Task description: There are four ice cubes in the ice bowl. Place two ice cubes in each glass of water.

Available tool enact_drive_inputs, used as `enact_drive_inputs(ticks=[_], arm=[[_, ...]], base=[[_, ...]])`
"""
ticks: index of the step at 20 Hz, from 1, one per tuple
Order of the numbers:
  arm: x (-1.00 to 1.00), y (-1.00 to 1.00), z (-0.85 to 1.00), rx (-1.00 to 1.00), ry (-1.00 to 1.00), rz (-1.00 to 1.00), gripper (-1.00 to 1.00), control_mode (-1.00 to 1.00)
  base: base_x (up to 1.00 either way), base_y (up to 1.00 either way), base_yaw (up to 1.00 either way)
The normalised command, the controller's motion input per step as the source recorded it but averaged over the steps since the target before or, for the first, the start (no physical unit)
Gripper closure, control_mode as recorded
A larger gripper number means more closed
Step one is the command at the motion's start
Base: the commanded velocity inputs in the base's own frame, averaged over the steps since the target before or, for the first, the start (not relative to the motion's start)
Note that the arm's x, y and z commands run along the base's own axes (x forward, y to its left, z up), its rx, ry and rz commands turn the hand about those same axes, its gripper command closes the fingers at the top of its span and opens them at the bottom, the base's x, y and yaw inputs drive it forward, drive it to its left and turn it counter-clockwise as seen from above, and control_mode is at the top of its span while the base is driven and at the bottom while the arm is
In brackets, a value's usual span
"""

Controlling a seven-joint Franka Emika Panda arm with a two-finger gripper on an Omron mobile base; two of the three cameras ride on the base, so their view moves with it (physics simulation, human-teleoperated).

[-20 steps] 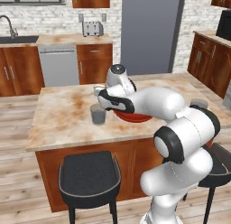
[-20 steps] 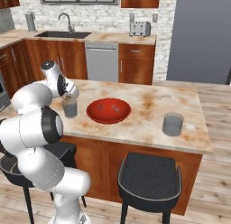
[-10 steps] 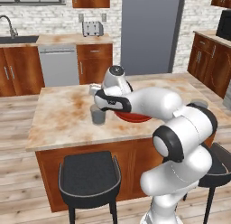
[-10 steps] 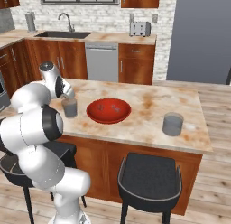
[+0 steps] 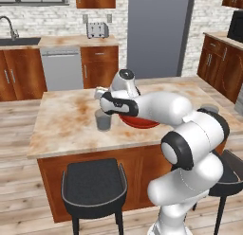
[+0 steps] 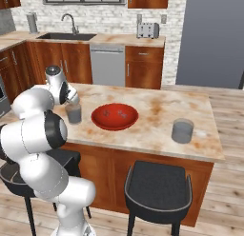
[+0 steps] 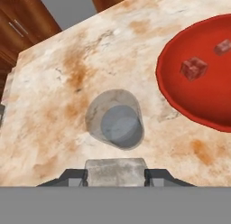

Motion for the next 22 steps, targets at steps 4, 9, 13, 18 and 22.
enact_drive_inputs(ticks=[4, 9, 13, 18, 22], arm=[[0.00, 0.00, -0.15, 0.00, 0.00, 0.03, 1.00, -1.00], [0.00, 0.00, -0.10, 0.00, 0.00, 0.05, 1.00, -1.00], [0.00, -0.04, -0.10, 0.00, 0.00, 0.04, 1.00, -1.00], [0.00, -0.13, -0.10, -0.02, 0.00, 0.01, 1.00, -1.00], [0.00, 0.03, -0.15, 0.00, 0.00, 0.00, 1.00, -1.00]], base=[[0.00, 0.00, 0.00], [0.00, 0.00, 0.00], [0.00, 0.00, 0.00], [0.00, 0.00, 0.00], [0.00, 0.00, 0.00]])
